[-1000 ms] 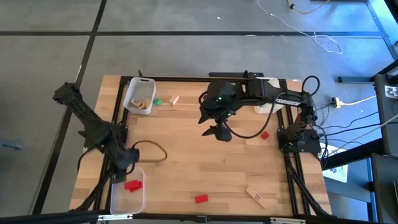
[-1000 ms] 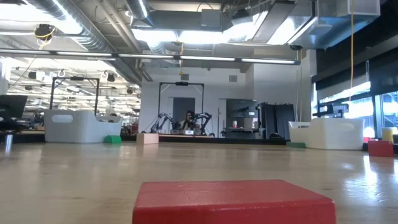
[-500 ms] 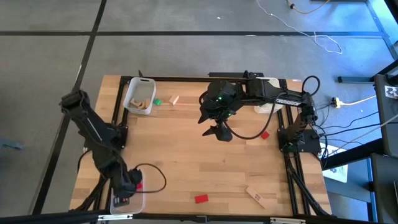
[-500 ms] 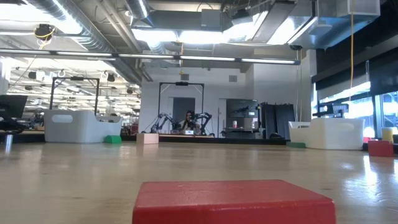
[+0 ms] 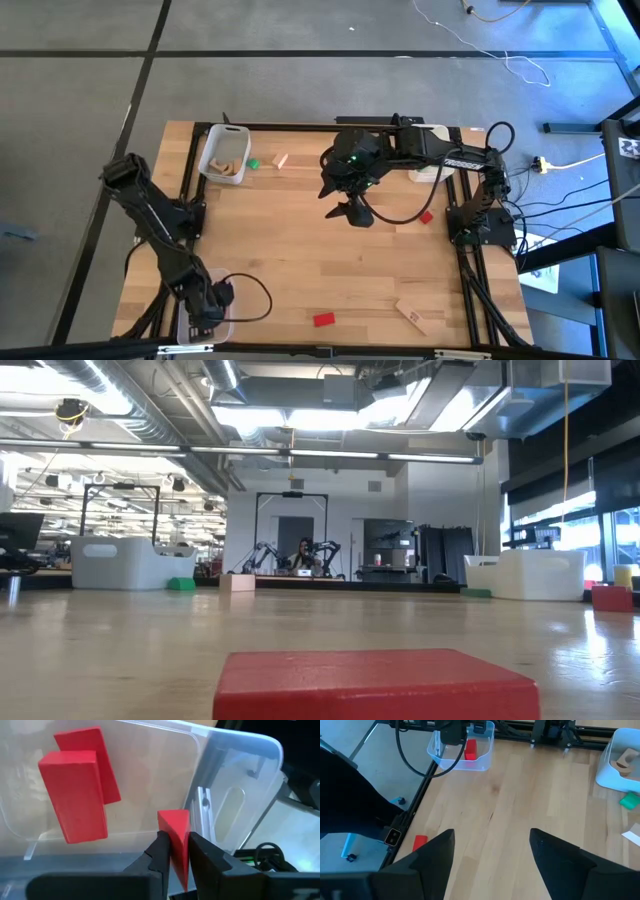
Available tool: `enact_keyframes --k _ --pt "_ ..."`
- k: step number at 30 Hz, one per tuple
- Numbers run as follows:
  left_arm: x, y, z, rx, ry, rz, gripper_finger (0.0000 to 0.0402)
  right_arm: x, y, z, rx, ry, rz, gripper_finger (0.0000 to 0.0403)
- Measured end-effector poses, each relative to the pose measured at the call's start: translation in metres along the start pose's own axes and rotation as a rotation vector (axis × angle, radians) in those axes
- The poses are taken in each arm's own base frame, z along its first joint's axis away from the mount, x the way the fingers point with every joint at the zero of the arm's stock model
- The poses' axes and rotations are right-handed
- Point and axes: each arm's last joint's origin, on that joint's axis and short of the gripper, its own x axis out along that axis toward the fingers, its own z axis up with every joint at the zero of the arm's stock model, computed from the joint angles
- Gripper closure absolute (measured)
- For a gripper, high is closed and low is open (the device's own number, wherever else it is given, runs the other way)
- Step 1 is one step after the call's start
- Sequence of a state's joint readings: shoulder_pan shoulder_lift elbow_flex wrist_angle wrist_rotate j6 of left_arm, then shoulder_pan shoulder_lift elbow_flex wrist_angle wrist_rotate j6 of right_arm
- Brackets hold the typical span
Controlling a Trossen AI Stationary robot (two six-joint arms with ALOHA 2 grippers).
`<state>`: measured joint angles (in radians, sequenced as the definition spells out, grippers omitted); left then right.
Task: Sort & place blocks by color
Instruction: Put the red block into the transparent bin
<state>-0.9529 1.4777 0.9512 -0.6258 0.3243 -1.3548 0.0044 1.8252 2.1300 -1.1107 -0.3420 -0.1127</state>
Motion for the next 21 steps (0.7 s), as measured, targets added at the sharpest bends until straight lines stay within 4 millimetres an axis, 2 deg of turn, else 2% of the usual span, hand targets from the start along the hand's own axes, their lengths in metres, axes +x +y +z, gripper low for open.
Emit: enact_keyframes --k 6,21 --pt "0.004 0.0004 0.0015 0.023 -0.006 0.015 0.0319 0.0 0.0 0.0 0.002 0.0 0.0 0.0143" --pt "0.004 0.0022 0.0016 0.048 -0.012 0.035 0.0314 0.0 -0.0001 -0.0002 0.003 0.001 0.0 0.0143"
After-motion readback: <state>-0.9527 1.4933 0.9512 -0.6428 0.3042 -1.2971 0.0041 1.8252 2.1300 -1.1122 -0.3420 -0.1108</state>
